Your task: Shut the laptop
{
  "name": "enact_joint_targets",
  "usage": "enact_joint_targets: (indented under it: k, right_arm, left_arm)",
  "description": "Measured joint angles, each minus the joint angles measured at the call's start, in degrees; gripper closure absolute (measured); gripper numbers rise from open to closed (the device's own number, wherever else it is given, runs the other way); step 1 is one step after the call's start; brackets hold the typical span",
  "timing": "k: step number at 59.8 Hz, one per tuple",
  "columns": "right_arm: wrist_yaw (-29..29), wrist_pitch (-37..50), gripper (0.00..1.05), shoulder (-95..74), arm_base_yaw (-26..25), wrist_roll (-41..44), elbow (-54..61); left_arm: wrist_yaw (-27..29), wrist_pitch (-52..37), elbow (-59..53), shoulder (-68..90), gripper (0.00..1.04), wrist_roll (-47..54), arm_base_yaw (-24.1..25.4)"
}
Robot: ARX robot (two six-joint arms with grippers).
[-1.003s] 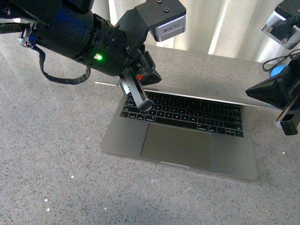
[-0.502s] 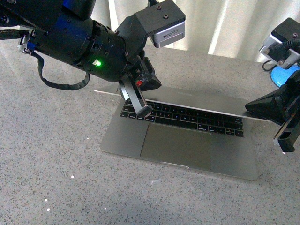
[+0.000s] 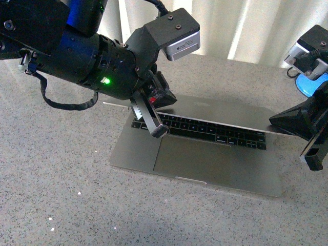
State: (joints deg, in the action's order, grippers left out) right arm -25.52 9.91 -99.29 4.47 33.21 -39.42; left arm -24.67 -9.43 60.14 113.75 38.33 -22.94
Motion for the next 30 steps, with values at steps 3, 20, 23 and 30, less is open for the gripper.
enact_joint_targets:
  k: [3,20,23,30]
  right_arm:
    - [0.0,0.0,1.04,0.0,0.0,0.0,0.0]
    - [0.2,0.2,1.04,-0.2,0.1,0.1,0.3]
    - [0.3,0.3,1.04,-0.2,0.1,0.1,0.5]
    - [0.3,0.6,1.04,-0.2,0.2,0.2,0.9]
  left_arm:
    - [-0.1,-0.1,-0.3,0.0,1.01,-0.2,0.0]
    - [-0.5,-1.1,-1.3,0.0,1.01,-0.9,0.1]
    - [-0.6,-1.1,-1.4,0.0,1.01,-0.9,0.2]
    - [-0.7,-1.1,-1.5,0.2,1.01,-1.0,0.2]
